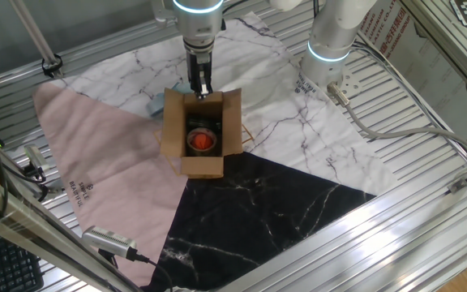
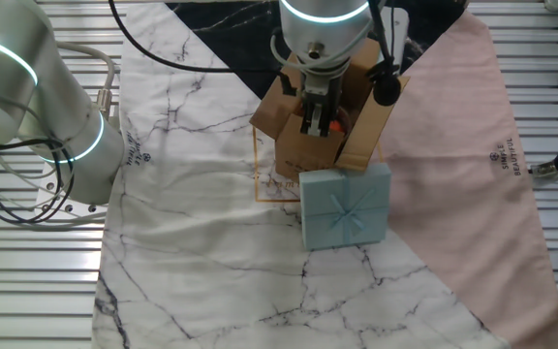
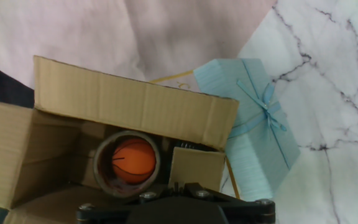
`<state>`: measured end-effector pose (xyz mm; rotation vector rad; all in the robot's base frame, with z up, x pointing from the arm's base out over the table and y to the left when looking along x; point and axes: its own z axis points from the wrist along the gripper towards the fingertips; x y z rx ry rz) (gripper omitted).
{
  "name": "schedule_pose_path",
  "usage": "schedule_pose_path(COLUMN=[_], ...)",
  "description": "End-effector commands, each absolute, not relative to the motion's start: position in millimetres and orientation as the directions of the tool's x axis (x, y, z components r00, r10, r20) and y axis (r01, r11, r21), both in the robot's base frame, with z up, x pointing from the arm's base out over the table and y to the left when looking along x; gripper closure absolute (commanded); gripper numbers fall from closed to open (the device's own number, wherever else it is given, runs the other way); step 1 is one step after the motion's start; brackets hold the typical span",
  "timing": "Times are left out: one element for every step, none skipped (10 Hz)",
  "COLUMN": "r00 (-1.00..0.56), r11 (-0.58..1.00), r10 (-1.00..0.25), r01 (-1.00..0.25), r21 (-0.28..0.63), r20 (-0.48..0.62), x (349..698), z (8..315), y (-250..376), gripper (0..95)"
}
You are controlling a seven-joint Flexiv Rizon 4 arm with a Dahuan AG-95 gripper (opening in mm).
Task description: Cover the box
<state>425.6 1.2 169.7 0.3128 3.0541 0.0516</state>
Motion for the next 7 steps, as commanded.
schedule_pose_path(r00=[-0.979,-0.980,-0.981,-0.981,-0.981,-0.981,-0.981], r11=[0.981,0.981,0.982,0.983,0.983,0.983,0.983], r10=[0.191,0.191,0.183,0.180,0.179,0.181,0.183], r01=[0.188,0.187,0.180,0.177,0.176,0.179,0.181], r21=[0.050,0.054,0.050,0.044,0.043,0.043,0.043], r20=[-0.067,-0.065,-0.066,-0.068,-0.068,-0.068,-0.068], x=[426.0,426.0,426.0,426.0,426.0,426.0,426.0], z=[170.0,170.0,170.0,170.0,170.0,170.0,170.0], y=[1.6,1.6,1.6,1.6,1.6,1.6,1.6], gripper=[95.0,95.0,95.0,95.0,95.0,95.0,95.0])
